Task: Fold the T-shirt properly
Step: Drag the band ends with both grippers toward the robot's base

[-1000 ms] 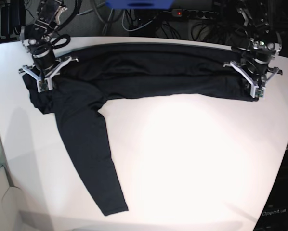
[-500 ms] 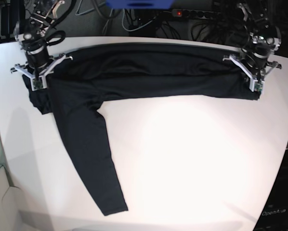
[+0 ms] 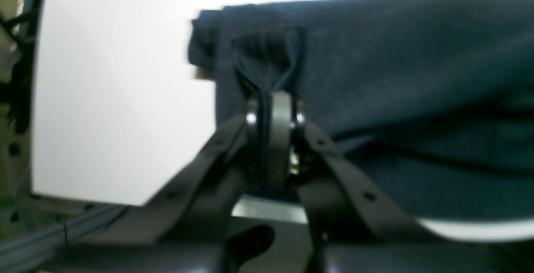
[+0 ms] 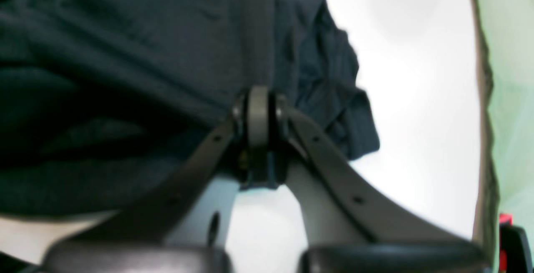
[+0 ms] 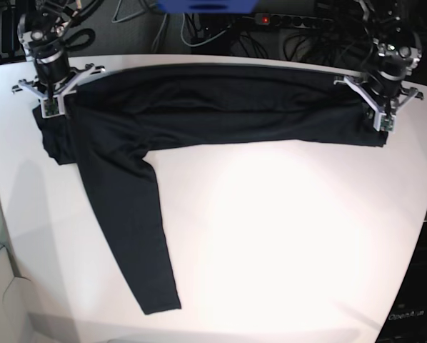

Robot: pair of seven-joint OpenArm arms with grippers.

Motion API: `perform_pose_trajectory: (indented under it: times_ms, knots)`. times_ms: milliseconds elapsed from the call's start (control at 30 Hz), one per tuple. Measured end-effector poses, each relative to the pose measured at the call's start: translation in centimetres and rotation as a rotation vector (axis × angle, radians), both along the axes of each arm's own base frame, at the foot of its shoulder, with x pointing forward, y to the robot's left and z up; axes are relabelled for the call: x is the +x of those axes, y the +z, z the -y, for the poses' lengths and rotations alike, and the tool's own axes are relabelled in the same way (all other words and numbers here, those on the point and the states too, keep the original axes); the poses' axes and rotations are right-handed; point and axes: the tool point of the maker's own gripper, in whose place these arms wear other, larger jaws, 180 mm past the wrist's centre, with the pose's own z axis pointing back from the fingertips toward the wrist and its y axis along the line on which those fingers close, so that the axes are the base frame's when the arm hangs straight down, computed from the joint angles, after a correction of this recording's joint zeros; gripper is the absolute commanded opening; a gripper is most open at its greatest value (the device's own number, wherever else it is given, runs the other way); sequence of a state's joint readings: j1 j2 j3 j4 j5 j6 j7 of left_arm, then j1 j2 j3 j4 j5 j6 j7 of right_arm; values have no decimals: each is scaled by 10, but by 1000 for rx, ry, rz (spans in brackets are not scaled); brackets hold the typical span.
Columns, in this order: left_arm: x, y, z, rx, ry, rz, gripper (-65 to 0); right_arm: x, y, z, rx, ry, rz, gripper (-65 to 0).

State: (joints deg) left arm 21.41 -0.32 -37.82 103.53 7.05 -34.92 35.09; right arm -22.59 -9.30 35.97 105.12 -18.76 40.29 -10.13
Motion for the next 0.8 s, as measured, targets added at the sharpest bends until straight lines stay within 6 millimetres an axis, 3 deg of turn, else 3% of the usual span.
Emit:
perform_pose_trajectory:
  times_ms: [67, 200, 367, 667, 800]
  knots:
    - [-5, -2, 1, -10, -30, -17, -650, -2, 1, 5, 3, -20, 4, -650]
    - [-13, 5, -26, 24, 32, -13, -650, -6, 3, 17, -7, -54, 8, -650]
    - [-19, 9, -42, 43, 75, -10, -650, -6, 3, 18, -7, -57, 8, -650]
    - [-19, 7, -40, 37, 73, -12, -650, -8, 2, 18, -6, -57, 3, -648]
    - [-29, -13, -39, -2, 85, -60, -650, -15, -2, 18, -7, -58, -19, -648]
